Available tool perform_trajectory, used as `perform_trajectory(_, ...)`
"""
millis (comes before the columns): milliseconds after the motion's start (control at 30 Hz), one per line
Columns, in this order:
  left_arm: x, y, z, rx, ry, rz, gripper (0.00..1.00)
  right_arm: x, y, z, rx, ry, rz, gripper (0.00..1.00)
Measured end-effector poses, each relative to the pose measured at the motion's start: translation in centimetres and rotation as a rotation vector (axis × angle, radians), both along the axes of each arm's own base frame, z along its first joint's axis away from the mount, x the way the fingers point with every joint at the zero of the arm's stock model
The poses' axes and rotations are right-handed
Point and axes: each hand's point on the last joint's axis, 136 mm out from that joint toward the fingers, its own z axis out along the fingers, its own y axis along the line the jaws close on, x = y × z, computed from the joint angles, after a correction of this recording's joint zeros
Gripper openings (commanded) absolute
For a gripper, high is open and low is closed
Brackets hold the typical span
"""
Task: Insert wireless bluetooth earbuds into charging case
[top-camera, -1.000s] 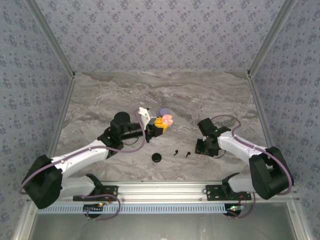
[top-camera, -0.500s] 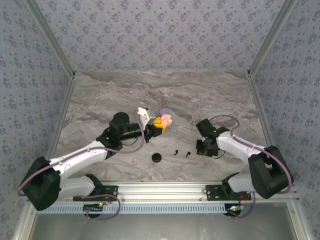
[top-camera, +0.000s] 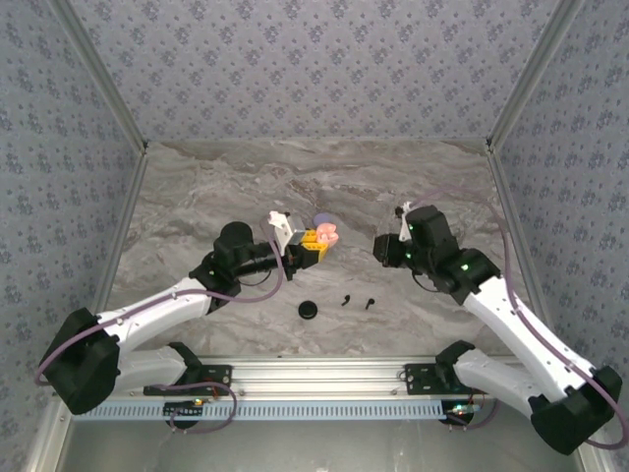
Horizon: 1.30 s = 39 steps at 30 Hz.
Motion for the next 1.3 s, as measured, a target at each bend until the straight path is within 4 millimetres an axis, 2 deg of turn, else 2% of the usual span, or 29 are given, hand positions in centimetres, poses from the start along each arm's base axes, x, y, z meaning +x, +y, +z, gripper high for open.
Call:
perform_trajectory(67, 0.0, 0.0, -0.1, -0.002, 0.002, 0.000, 0.00, -0.1, 1.7, 3.9, 0.054, -0.092, 0.050, 0.23)
perform_trajectory(133, 0.1, -0.1, -0.1, -0.003, 0.006, 0.000, 0.00, -0.5, 3.2, 6.6, 0.089, -0.160, 0.093, 0.23)
perform_trajectory(167, 0.1, -0.1, -0.2, -0.003, 0.006, 0.000, 0.00, -0.7, 3.8, 7.7, 0.101, -0.191, 0.113, 0.23)
perform_trajectory(267, 0.2, -0.1, -0.1, -0.007, 0.004, 0.000, 0.00, -1.0, 5.4, 9.6, 0.120, -0.249, 0.153, 0.23)
perform_trajectory(333, 0.2, -0.2, 0.0, -0.011, 0.004, 0.001, 0.00, -0.8, 6.2, 9.5, 0.112, -0.260, 0.163, 0.23)
perform_trajectory(533, 0.2, -0.2, 0.1, -0.014, 0.005, 0.001, 0.00, 0.0, 7.8, 7.8, 0.063, -0.242, 0.171, 0.23)
perform_trajectory(800, 0.2, -0.2, 0.1, -0.015, 0.004, 0.001, 0.00, 0.5, 8.3, 8.3, 0.076, -0.268, 0.164, 0.23)
perform_trajectory(1300, 0.2, -0.2, 0.2, -0.022, 0.010, 0.002, 0.00, 1.0, 9.6, 6.7, 0.050, -0.238, 0.180, 0.24)
